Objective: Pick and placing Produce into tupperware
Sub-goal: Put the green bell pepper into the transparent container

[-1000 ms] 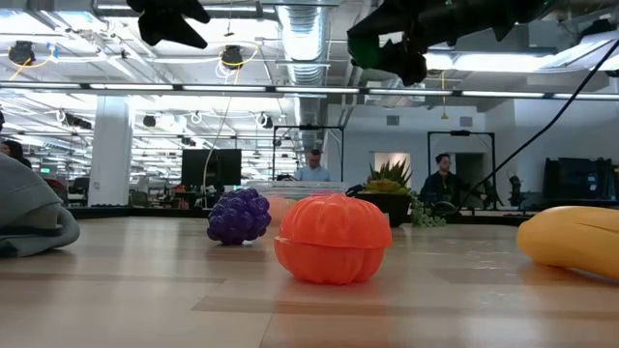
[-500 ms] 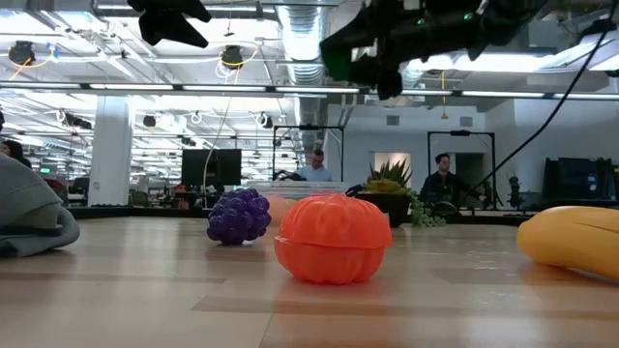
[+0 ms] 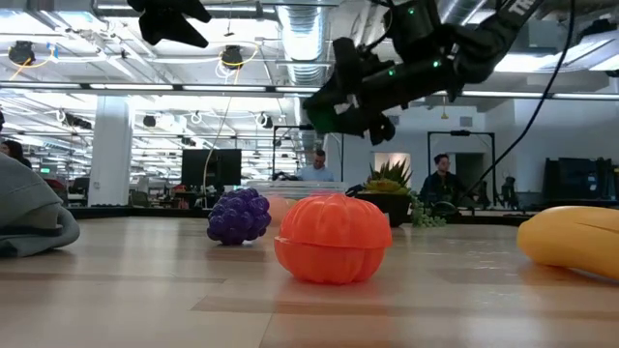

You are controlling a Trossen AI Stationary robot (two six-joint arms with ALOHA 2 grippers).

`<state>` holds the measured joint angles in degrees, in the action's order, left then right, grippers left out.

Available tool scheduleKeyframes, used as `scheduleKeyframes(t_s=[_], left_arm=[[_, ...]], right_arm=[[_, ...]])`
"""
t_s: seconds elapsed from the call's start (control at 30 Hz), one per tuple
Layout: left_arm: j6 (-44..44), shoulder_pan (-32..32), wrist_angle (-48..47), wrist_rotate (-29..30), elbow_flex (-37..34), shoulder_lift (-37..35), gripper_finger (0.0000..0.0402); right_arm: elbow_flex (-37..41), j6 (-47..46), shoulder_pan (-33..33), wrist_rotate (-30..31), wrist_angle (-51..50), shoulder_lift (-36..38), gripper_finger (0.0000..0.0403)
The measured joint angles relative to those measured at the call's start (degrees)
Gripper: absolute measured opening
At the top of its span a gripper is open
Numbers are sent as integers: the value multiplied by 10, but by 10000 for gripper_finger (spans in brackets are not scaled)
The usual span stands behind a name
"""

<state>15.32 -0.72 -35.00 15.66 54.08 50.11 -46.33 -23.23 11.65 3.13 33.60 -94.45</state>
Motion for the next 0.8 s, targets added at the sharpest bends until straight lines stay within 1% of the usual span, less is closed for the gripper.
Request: scheduleKeyframes(t_s=[0.1,0.37,0.5,0.63,0.8], left_arm=[[-6,0,0,0,0,0,278],[-12,0,-1,3,0,0,278],[-12,0,-1,3,0,0,278],[-14,0,-3,4,0,0,278],[-23,0,-3,16,0,0,278]], right_arm=[[-1,-10,5,0,28,-19,269],[-37,-10,11,0,25,-60,269],[-68,-4,22,0,-18,-63,269],[-99,11,37,15,-108,-63,269],[-132,13,55,15,-144,-62,269]])
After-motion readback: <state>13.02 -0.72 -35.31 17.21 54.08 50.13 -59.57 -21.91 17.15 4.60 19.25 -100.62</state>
